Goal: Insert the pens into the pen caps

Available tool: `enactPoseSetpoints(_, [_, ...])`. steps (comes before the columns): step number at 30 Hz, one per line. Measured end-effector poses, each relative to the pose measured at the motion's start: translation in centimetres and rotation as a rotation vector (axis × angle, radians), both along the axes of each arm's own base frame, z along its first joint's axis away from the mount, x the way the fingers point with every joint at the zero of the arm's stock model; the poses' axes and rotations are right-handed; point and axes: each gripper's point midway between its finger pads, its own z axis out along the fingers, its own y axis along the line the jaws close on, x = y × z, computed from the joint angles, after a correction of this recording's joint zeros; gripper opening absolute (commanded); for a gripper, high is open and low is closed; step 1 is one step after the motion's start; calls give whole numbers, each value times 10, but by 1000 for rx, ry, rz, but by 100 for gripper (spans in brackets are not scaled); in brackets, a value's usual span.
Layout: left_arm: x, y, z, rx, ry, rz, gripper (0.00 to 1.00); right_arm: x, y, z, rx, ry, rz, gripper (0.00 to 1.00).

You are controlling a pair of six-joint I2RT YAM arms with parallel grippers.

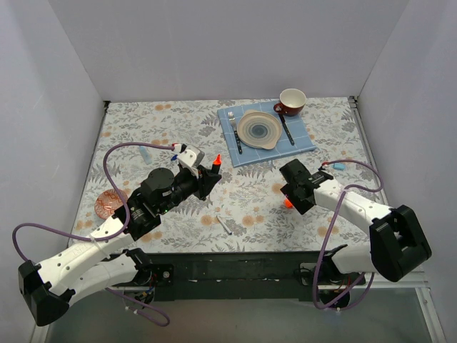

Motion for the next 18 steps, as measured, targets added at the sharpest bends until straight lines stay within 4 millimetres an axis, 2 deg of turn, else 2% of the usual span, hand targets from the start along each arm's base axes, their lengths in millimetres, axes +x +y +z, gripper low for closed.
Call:
enactPoseSetpoints(12, [0, 0, 0, 2, -2, -3, 0, 4, 1, -24, -11, 64, -67, 67])
enactPoseSetpoints(17, [-1, -1, 0, 3, -3, -8, 0, 6, 2, -31, -24, 80, -64, 61])
enactPoseSetpoints(18, [-1, -1, 0, 3, -4, -8, 0, 8, 2, -31, -28, 78, -53, 56])
